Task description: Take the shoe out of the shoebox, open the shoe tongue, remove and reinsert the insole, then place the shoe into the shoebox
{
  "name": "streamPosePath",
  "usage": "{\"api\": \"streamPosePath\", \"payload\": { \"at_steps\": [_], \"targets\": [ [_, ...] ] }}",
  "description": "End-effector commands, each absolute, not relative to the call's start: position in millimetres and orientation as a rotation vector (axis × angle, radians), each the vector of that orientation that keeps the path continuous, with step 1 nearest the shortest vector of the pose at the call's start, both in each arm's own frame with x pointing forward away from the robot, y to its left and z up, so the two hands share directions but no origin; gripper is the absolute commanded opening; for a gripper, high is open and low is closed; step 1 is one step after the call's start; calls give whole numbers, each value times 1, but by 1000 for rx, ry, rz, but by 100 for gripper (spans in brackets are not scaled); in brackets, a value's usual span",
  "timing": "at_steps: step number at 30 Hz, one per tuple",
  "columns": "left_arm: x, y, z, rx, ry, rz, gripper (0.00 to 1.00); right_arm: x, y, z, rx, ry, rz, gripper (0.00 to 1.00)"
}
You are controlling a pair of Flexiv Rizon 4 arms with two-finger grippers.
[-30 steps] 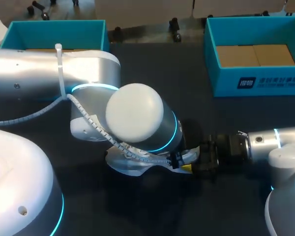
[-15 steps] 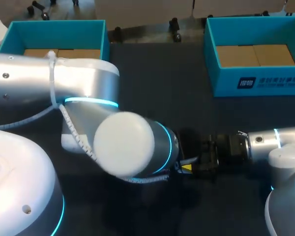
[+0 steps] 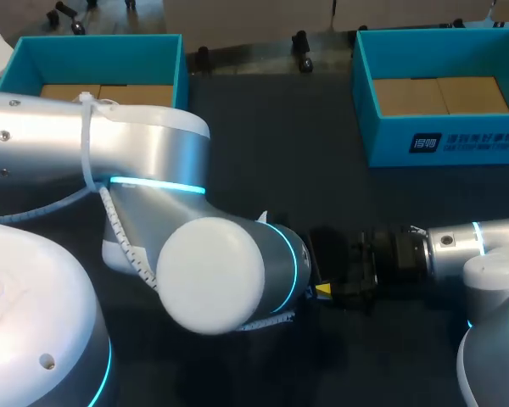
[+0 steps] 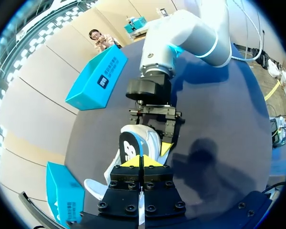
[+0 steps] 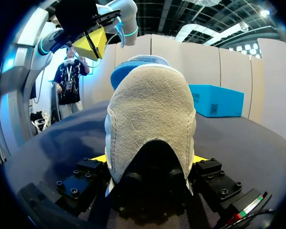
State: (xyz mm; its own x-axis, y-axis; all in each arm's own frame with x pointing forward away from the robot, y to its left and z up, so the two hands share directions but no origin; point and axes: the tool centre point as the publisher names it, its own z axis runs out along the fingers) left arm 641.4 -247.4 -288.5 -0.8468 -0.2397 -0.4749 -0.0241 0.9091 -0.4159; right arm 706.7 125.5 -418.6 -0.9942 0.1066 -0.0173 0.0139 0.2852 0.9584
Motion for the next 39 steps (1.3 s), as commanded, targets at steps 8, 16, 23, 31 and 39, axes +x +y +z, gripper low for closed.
{"api": "streamPosePath", "payload": {
  "at_steps": [8,16,23,31,39],
  "targets": [
    [611,-244,-256,-242,2495,-446,0,706,126,-417,117,2461,1823,0],
    [610,-244,-252,-265,2496,-428,0,706,126,-417,117,2461,1823,0],
    [612,-246,-262,-283,2489,-425,0,706,126,-417,117,2461,1823,0],
    [615,-244,-278,-339,2448,-434,40,706,126,-417,117,2461,1823,0],
    [626,-245,-295,-352,2438,-477,37,706,126,-417,117,2461,1823,0]
  ]
}}
